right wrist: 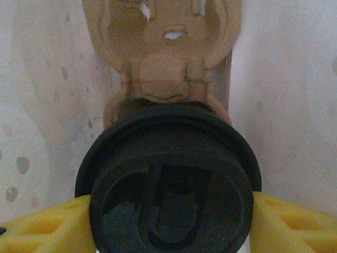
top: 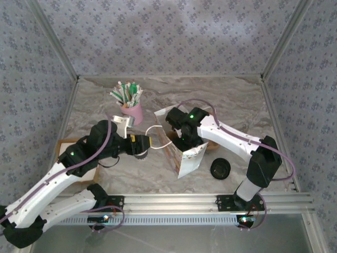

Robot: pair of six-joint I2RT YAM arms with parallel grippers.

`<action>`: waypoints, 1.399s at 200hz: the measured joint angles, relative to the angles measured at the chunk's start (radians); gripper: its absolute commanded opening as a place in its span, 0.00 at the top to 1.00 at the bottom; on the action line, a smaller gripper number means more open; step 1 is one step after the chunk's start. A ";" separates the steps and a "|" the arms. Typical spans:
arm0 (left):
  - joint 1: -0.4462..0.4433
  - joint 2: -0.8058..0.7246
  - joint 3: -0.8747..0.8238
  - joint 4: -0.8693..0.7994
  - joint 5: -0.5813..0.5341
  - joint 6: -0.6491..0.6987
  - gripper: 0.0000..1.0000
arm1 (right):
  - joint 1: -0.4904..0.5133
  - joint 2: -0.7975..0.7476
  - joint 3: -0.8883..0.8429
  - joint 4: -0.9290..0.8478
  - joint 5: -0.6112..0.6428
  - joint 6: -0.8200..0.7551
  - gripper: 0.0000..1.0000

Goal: Pack the takeout coffee

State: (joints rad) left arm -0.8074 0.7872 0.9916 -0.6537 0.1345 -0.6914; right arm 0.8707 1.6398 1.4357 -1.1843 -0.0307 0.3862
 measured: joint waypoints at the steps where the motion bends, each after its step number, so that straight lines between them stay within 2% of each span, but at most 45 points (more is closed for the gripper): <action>1: 0.000 0.000 0.002 -0.002 -0.001 0.000 0.29 | 0.000 0.000 0.000 0.000 0.000 0.000 0.33; 52: 0.000 -0.009 0.143 -0.142 -0.070 0.050 0.16 | 0.000 0.000 0.000 0.001 0.000 -0.003 0.33; 72: 0.000 -0.006 0.203 -0.192 -0.092 0.072 0.14 | 0.000 0.000 -0.002 0.004 0.000 -0.003 0.34; 133: -0.001 0.089 0.362 -0.279 -0.106 0.158 0.13 | 0.000 0.000 -0.006 0.011 0.000 -0.004 0.33; 193: -0.001 0.198 0.386 -0.298 -0.101 0.217 0.13 | -0.002 0.002 -0.010 0.024 -0.001 -0.010 0.33; 280: -0.001 0.222 0.390 -0.304 -0.079 0.239 0.13 | -0.005 0.012 -0.024 0.052 0.000 -0.011 0.33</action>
State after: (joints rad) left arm -0.8082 1.0096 1.3819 -0.9577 0.0555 -0.4522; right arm 0.8658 1.6520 1.4120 -1.1320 -0.0311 0.3752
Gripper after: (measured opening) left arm 0.873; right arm 0.667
